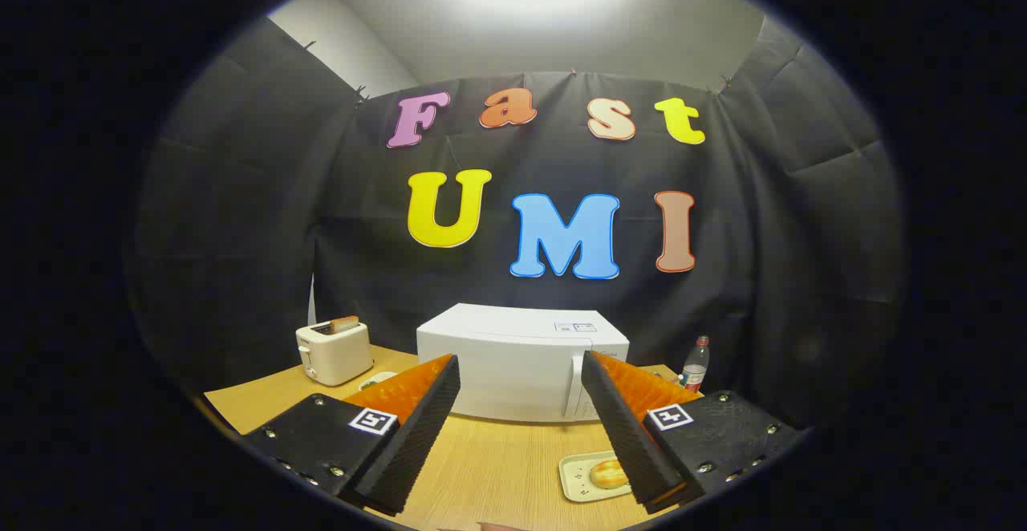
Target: Open the microwave, put the food inside, and close the microwave door.
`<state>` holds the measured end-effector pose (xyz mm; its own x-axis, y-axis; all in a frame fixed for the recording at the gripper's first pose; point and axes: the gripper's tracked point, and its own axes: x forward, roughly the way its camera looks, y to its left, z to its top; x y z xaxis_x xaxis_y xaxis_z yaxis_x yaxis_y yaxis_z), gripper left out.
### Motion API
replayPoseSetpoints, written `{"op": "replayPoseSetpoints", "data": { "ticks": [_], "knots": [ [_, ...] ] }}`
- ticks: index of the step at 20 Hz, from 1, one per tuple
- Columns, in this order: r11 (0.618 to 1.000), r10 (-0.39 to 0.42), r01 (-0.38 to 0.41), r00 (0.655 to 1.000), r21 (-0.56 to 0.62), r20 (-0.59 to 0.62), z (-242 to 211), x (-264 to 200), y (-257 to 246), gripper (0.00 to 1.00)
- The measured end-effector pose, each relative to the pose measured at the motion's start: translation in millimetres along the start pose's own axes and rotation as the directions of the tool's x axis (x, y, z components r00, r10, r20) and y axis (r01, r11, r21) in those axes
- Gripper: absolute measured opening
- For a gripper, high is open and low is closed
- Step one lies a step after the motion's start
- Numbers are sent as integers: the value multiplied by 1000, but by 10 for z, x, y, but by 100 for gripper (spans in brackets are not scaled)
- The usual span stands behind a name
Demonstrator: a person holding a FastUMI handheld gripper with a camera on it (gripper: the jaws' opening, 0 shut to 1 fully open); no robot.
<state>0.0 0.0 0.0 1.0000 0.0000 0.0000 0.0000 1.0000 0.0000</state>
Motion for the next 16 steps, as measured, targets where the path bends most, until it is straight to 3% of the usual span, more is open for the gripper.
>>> {"op": "replayPoseSetpoints", "data": {
  "ticks": [16],
  "knots": [
    [1000,5,-5,1000,2,-8,-50,60,34,98]
  ]
}}
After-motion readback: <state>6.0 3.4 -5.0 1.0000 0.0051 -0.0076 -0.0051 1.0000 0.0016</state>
